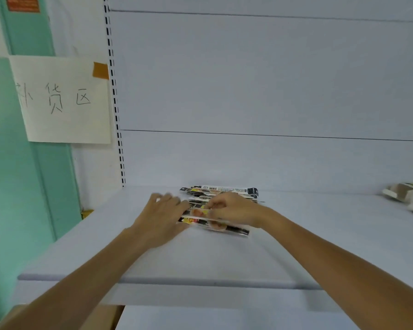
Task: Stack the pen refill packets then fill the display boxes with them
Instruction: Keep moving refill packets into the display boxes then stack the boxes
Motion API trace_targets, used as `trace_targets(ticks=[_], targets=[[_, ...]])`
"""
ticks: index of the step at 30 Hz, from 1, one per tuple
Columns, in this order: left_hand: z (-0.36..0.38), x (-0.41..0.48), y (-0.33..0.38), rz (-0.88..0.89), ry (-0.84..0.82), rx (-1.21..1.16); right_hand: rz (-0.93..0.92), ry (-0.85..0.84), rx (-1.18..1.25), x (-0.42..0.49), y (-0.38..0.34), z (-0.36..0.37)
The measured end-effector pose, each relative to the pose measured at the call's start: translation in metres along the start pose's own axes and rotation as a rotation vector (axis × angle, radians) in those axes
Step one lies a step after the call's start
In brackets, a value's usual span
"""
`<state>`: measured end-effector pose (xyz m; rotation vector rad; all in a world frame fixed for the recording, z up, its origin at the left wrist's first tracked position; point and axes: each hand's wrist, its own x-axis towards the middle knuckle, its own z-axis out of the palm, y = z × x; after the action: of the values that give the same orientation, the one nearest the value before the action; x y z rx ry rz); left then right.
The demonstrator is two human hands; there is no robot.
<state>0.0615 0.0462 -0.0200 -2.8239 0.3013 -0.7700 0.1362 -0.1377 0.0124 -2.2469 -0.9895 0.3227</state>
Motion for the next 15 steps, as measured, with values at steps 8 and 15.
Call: trace_targets(ticks=[8,15], targets=[[-0.010,-0.011,-0.011,-0.201,-0.319,-0.371,0.085,0.215,-0.438,0.008,0.039,-0.013],[0.000,-0.013,-0.028,-0.316,-0.281,-0.707,0.035,0.265,-0.459,0.012,0.039,-0.012]])
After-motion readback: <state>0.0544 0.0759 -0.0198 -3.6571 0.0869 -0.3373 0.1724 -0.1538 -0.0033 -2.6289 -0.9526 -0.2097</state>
